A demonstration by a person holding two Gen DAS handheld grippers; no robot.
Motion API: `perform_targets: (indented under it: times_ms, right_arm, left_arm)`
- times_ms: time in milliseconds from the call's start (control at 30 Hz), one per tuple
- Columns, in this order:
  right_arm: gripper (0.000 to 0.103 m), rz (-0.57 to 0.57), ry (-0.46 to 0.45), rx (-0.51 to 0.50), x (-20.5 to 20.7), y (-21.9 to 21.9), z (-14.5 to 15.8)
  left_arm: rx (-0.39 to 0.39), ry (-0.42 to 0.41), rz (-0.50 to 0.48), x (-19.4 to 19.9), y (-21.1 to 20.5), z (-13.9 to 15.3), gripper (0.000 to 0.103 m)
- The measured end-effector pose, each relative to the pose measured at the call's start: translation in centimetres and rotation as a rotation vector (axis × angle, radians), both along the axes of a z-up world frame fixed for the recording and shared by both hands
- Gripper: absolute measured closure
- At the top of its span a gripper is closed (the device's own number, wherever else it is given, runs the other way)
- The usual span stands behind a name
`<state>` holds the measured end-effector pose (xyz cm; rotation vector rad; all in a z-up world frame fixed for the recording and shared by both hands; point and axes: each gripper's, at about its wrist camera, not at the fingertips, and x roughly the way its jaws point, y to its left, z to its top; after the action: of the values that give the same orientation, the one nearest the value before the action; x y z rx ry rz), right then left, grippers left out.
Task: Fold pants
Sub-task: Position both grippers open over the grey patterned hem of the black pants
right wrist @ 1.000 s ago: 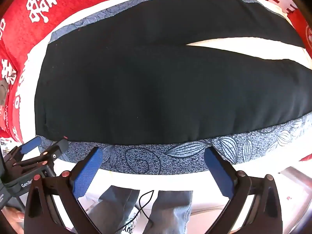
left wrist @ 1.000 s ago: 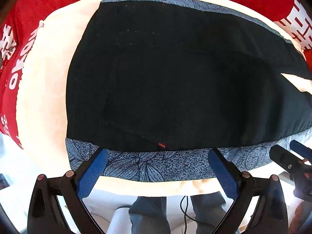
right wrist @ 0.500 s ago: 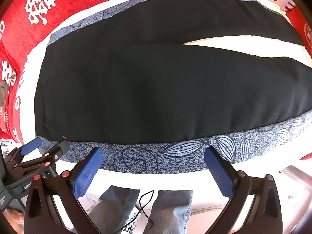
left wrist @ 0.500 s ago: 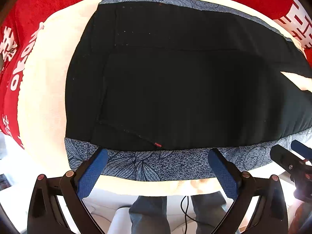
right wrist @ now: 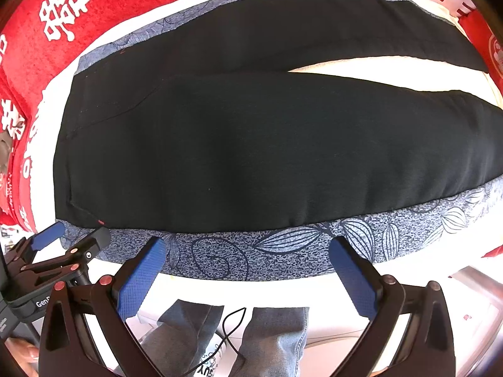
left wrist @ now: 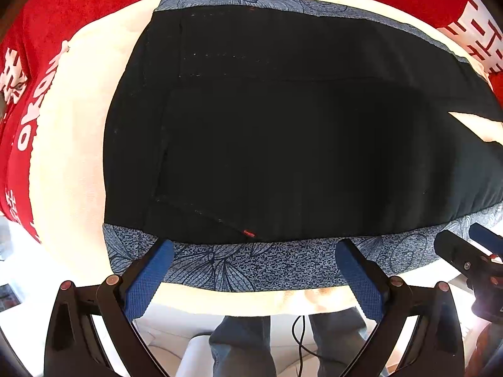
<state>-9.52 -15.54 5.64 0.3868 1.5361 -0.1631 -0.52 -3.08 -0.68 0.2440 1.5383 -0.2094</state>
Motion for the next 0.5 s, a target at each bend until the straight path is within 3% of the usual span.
perform_targets:
  times_ms: [500]
  right_arm:
    - [0.000,-0.010,-0.033,0.010,-0.2,-2.0,1.0]
  left_arm:
    - [0.036,-0.015,-0.011,0.0,-3.0,0.7,0.000]
